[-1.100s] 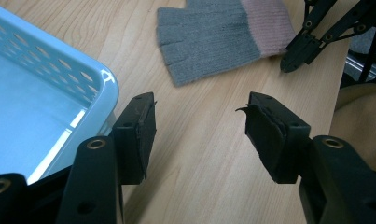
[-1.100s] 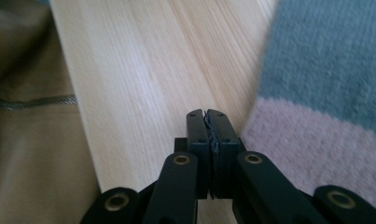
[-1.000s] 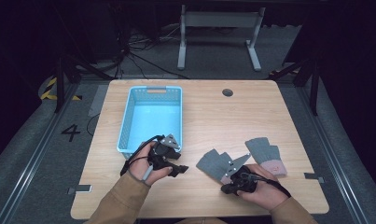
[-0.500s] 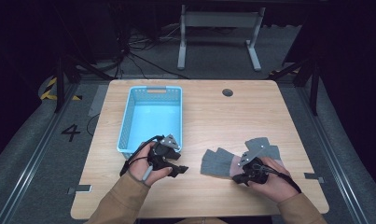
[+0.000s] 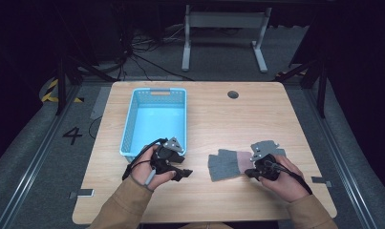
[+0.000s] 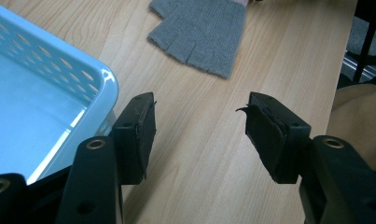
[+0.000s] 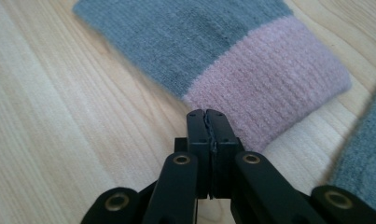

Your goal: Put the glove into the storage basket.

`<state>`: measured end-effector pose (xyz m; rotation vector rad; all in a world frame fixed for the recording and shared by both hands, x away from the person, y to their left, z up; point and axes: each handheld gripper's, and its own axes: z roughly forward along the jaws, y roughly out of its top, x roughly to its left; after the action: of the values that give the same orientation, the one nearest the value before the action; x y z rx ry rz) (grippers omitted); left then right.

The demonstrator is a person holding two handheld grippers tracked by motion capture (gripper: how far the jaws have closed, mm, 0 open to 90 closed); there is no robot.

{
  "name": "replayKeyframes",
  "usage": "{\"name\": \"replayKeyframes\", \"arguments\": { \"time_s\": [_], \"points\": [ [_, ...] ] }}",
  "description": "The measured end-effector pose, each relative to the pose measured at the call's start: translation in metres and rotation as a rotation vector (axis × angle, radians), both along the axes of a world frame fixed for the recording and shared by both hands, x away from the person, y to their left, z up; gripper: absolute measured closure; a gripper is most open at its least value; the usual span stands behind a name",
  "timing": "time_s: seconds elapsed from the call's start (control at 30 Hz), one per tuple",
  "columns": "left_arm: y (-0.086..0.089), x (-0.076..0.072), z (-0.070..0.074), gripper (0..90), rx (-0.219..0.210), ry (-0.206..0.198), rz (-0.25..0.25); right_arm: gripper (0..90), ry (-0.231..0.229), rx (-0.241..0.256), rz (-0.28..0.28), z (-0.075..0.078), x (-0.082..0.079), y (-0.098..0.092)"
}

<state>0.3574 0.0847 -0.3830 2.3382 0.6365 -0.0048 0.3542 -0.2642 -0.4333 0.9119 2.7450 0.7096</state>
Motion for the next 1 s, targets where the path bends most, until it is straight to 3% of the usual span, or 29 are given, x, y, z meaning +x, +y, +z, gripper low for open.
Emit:
{"name": "replayKeyframes", "arguments": {
  "time_s": [0.2, 0.37, 0.43, 0.63, 0.7, 0.73, 0.77, 0.9, 1.0],
  "points": [
    [-0.001, 0.000, 0.000, 43.5, 0.002, 0.003, -0.005, 90.0, 0.010, 0.030, -0.008, 0.004, -0.001, -0.001],
    [-0.001, 0.000, 0.001, 43.3, 0.001, 0.001, -0.006, 81.8, -0.023, 0.096, -0.088, 0.017, -0.003, -0.007],
    [-0.002, -0.001, 0.001, 43.3, 0.002, 0.001, -0.005, 74.9, -0.060, 0.111, -0.143, 0.022, -0.004, -0.012],
    [-0.001, -0.001, 0.001, 43.3, 0.005, 0.000, -0.005, 69.5, -0.120, 0.124, -0.287, 0.030, -0.001, -0.029],
    [-0.001, -0.001, 0.001, 43.3, 0.001, -0.002, -0.002, 67.3, -0.118, 0.129, -0.336, 0.030, 0.000, -0.036],
    [-0.001, -0.001, 0.001, 43.3, 0.001, -0.002, -0.003, 63.3, -0.116, 0.132, -0.401, 0.030, 0.001, -0.043],
    [-0.002, -0.001, 0.001, 43.3, 0.000, -0.002, -0.002, 63.3, -0.116, 0.132, -0.401, 0.030, 0.001, -0.043],
    [-0.001, -0.001, 0.001, 43.2, 0.001, -0.002, -0.001, 57.5, -0.085, 0.125, -0.513, 0.027, 0.003, -0.058],
    [0.000, -0.001, 0.001, 43.2, -0.001, -0.001, 0.001, 54.9, -0.066, 0.111, -0.558, 0.024, 0.004, -0.066]
  ]
}}
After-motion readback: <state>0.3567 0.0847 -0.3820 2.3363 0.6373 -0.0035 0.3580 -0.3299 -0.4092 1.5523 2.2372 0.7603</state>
